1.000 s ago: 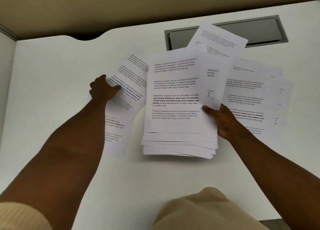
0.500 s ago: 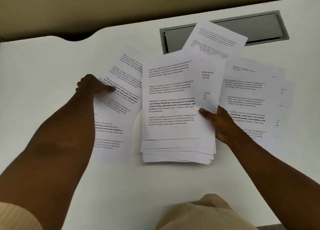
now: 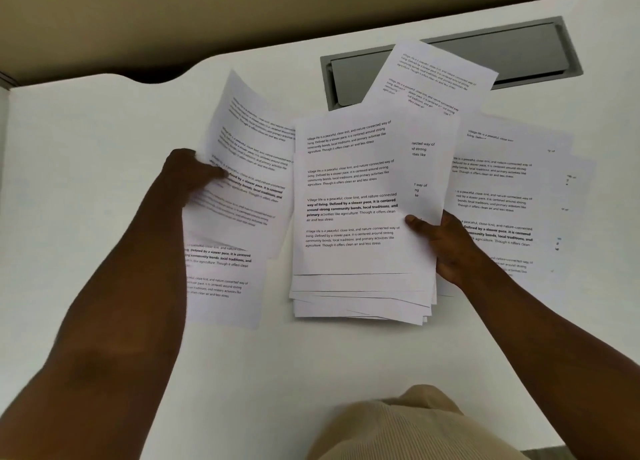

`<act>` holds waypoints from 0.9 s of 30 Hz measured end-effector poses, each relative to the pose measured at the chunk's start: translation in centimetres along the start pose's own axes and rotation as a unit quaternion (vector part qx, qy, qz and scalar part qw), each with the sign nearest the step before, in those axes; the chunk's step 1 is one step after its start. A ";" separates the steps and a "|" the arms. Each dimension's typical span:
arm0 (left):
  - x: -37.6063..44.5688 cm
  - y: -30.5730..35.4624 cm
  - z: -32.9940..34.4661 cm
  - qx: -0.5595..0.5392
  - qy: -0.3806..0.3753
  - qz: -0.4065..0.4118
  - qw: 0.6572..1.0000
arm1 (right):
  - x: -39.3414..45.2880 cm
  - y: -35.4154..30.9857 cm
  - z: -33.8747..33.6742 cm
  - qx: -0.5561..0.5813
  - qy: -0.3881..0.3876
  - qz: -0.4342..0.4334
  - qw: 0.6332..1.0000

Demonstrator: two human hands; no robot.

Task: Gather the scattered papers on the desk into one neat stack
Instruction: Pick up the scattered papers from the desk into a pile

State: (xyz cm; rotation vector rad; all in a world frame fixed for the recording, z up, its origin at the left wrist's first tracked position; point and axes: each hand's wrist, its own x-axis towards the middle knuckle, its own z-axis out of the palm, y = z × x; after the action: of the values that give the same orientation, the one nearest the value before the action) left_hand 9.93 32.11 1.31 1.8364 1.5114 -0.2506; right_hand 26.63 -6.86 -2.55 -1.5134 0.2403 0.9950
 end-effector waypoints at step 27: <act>-7.6 -14.0 0.8 -0.058 0.050 -0.162 0.984 | -5.6 0.9 -3.1 -0.007 0.017 -0.012 1.000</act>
State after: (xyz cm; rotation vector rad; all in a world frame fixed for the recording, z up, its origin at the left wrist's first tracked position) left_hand -4.83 26.30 -0.69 1.5272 1.8545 -0.2213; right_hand 24.02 -11.96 0.32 -1.5436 0.2392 0.9532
